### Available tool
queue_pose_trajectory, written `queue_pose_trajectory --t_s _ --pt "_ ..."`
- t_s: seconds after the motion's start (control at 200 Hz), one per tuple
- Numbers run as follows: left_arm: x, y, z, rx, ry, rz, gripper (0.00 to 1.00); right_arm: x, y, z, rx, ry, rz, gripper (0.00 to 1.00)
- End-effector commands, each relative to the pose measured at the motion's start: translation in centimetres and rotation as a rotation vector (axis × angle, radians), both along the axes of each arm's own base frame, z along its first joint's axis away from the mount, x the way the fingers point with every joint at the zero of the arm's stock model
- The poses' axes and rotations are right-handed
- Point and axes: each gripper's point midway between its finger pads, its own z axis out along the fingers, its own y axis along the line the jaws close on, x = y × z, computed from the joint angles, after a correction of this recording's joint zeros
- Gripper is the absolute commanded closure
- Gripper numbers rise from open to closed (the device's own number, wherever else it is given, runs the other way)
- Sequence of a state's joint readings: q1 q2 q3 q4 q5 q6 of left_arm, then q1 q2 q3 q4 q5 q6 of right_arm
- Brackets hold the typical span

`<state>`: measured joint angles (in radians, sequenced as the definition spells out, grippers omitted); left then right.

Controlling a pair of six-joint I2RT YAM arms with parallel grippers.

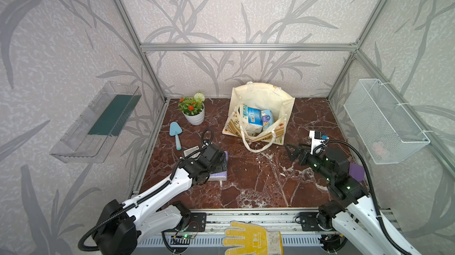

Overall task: Put tissues into the canvas bag
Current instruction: Pick up the pack of facial tissues from the center of the board.

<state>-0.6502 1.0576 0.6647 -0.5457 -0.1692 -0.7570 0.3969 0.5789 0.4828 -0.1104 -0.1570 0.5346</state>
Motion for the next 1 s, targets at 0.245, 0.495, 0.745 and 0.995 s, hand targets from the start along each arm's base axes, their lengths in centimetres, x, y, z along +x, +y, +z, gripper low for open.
queue_pose_trajectory --t_s 0.245,0.495,0.745,0.995 --pt "0.9 -0.8 -1.0 -0.054 0.015 -0.035 0.01 -1.6 0.6 -3.3 0.025 0.062 -0.007 0.04" --pt "1.8 -0.5 -1.3 -0.071 0.013 -0.002 0.01 -2.1 1.3 -5.2 0.007 0.101 0.006 0.04" --pt "2.3 -1.5 -2.1 -0.071 0.044 -0.032 0.02 -2.1 1.9 -6.2 0.02 0.132 0.01 0.04" --pt "2.4 -3.7 -1.9 -0.159 0.045 -0.079 0.07 -2.1 1.7 -6.6 0.006 0.136 0.002 0.03"
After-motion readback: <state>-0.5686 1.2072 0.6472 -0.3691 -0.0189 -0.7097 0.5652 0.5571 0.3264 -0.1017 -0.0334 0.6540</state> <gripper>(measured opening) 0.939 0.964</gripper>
